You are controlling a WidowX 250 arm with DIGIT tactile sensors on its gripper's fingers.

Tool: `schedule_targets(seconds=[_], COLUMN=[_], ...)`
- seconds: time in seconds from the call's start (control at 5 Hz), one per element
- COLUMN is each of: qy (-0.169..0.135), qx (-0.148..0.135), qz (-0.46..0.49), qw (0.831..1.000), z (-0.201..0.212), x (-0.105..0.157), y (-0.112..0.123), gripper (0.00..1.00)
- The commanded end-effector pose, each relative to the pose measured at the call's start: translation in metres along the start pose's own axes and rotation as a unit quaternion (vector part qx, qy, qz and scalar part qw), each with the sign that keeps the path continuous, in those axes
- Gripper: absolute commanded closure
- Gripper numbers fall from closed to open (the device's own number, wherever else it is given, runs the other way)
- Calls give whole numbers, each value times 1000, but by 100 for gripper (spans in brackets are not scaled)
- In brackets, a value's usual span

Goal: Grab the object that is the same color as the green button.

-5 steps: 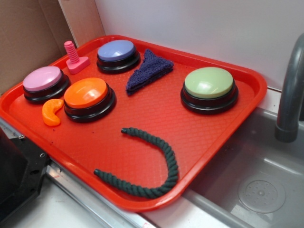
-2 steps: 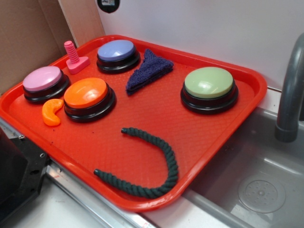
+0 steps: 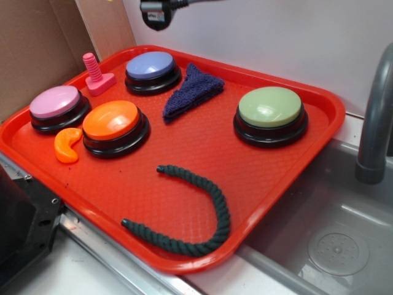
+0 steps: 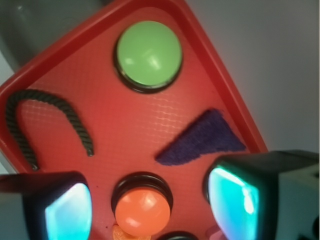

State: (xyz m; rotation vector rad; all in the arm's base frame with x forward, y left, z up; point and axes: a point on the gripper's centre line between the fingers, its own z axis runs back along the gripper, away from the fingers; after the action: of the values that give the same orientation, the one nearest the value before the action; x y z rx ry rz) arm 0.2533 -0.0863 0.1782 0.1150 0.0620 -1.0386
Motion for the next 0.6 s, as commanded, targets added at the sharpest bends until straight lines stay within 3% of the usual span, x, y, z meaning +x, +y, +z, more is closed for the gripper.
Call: schedule_targets(seconds=[0.0,0.4], qy=[-27,37], qx=[6,-13], qz=[-98,-128], qw=[995,991], z=[-10,-66], x=[20,35], y=[-57,-96], gripper=[0,0])
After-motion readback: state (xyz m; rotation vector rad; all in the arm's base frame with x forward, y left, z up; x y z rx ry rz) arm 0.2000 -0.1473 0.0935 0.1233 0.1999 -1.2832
